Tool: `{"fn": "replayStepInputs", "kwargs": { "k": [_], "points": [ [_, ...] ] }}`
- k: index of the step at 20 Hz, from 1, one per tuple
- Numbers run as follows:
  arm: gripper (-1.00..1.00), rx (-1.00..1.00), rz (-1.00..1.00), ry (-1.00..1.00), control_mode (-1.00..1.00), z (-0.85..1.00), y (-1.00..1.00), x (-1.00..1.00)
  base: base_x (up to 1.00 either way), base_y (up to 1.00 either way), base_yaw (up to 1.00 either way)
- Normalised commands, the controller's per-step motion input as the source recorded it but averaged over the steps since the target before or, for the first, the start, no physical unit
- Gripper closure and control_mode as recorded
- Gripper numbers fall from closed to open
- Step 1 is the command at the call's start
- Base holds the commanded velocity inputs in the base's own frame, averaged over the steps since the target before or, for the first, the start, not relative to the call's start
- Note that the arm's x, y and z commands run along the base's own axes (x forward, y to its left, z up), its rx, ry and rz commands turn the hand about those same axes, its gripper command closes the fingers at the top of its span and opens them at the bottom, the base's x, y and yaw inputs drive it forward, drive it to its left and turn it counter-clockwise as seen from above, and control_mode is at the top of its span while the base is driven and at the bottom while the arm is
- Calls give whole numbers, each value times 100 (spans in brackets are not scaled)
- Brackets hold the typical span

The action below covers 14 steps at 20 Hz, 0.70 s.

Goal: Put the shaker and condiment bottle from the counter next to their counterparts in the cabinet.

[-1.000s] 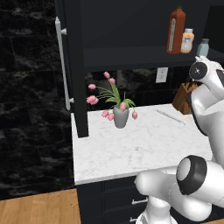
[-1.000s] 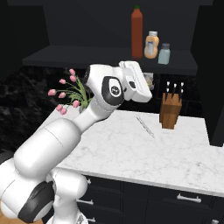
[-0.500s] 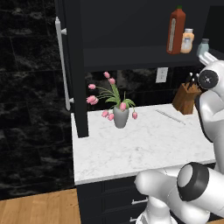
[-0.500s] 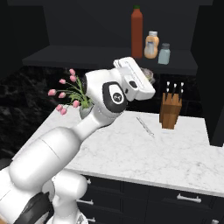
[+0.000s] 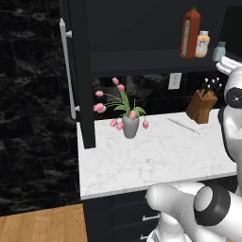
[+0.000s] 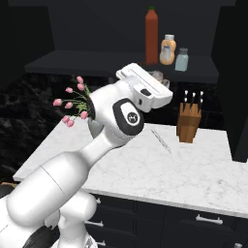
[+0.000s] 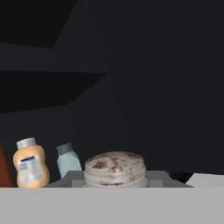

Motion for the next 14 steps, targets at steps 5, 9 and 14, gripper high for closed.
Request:
{"fn": "replayStepInputs", "kwargs": {
  "k": [5,9,14],
  "points": [
    [100,-18,14,1,-100,46,34,1,0,0,0],
    [100,-18,17,17,-100,10,41,40,0,0,0],
    [100,-11,9,26,-100,13,9,66,0,0,0]
  ]
}}
